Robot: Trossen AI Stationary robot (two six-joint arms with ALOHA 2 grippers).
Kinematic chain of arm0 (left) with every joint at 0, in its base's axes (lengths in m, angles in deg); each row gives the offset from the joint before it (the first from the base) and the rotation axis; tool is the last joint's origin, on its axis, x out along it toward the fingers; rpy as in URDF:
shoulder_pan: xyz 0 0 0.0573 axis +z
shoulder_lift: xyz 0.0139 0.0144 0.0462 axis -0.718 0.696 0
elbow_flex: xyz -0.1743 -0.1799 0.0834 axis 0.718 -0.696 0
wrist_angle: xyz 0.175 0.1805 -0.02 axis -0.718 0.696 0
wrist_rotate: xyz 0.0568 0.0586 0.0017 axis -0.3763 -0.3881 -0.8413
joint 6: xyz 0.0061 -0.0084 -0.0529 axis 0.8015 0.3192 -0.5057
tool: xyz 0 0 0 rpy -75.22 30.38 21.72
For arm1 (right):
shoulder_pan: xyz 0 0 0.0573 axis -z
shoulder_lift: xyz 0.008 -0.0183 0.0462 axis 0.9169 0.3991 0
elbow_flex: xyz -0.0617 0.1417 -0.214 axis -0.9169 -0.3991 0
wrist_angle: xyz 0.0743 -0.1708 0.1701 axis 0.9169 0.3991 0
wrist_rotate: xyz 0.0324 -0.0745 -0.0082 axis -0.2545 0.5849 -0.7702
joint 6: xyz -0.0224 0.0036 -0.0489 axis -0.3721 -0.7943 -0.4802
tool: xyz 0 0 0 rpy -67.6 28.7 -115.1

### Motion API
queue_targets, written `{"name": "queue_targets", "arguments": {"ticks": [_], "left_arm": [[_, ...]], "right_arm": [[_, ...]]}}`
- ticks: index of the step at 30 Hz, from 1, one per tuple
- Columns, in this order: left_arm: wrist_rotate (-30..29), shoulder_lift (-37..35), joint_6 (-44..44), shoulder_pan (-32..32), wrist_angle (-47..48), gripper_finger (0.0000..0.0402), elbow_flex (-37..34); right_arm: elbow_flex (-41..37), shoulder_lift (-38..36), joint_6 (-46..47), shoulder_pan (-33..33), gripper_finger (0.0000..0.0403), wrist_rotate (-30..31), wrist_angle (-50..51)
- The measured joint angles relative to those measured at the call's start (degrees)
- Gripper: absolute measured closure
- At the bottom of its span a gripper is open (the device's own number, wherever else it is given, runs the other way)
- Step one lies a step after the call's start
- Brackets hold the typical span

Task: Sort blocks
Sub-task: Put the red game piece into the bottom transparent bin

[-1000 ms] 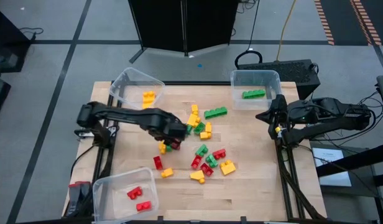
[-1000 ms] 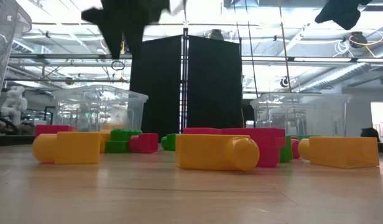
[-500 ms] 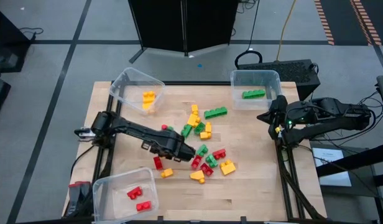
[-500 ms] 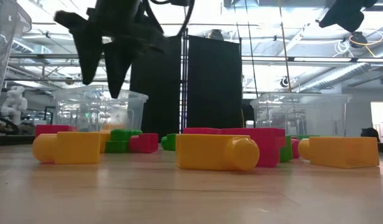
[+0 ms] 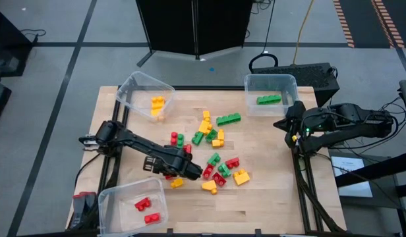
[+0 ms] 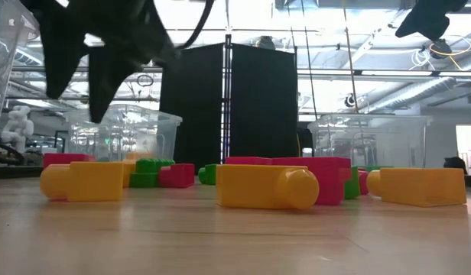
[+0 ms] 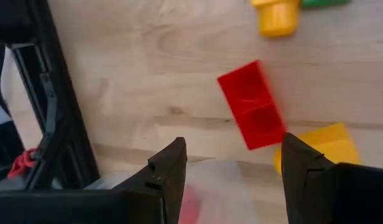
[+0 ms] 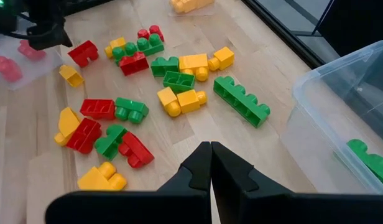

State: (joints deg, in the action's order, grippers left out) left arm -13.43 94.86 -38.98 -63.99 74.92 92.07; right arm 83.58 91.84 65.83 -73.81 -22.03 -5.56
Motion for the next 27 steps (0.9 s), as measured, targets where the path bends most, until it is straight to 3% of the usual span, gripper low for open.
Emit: {"name": "queue_targets", "arguments": {"ticks": [8, 27], "left_arm": [[1.03, 0.0, 1.35, 0.86, -11.17, 0.0245, -4.49], [2.78, 0.0, 1.73, 2.29, -15.99, 0.0245, -11.09]], "right_arm": [[0.0, 0.0, -0.02, 0.0, 0.0397, -0.02, -0.02], [0.0, 0.0, 0.79, 0.0, 0.0397, -0.21, 0.55]]}}
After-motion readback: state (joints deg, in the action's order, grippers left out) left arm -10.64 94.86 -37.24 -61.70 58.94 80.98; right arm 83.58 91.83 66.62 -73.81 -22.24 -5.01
